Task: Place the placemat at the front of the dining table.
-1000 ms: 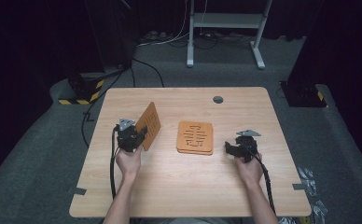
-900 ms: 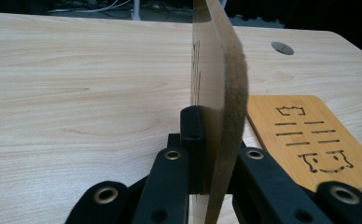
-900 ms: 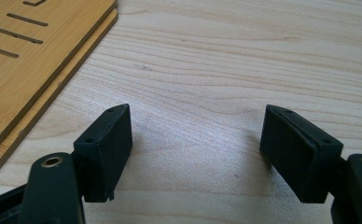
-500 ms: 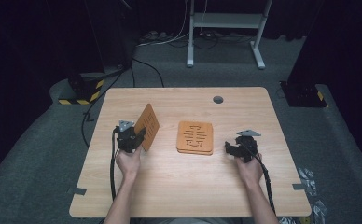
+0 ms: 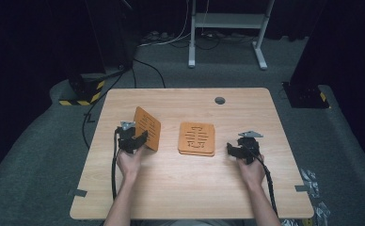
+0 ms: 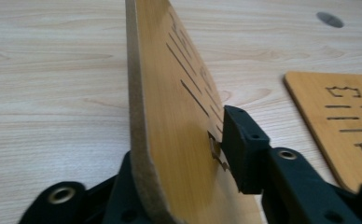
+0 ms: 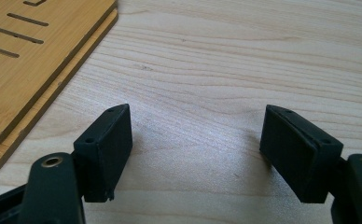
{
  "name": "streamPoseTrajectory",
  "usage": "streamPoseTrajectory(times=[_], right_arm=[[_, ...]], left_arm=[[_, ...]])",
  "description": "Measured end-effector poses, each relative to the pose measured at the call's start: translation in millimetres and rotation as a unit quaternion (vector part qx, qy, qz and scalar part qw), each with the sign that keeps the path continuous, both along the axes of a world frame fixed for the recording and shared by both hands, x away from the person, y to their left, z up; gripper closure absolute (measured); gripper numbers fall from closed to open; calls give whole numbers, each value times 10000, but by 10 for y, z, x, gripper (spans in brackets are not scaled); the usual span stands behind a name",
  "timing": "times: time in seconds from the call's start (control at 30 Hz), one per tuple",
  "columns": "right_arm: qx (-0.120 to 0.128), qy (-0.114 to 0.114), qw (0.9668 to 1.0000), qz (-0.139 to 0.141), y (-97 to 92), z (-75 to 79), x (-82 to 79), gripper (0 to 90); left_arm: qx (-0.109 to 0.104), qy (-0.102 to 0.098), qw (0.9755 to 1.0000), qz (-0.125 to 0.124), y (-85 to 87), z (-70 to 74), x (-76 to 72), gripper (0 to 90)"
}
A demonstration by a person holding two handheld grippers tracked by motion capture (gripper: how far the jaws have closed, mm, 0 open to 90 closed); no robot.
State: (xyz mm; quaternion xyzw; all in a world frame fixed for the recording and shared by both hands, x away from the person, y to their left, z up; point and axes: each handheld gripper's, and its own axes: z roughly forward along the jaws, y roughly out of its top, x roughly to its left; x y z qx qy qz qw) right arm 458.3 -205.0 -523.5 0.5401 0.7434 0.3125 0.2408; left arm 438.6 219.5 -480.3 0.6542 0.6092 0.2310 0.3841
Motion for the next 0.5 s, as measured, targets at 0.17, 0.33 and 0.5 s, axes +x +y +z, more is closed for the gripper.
streamPoseTrajectory(times=[0.17,0.33,0.5], right_arm=[[0,-1,10000,-1,0,0,0,252],[-1,-1,10000,-1,0,0,0,252],[0,-2,10000,-2,0,0,0,252]], left_arm=[[212,168,9995,158,18,-25,43,532],[654,263,9968,384,-4,-47,63,361],[823,453,9947,407,8,-99,92,236]])
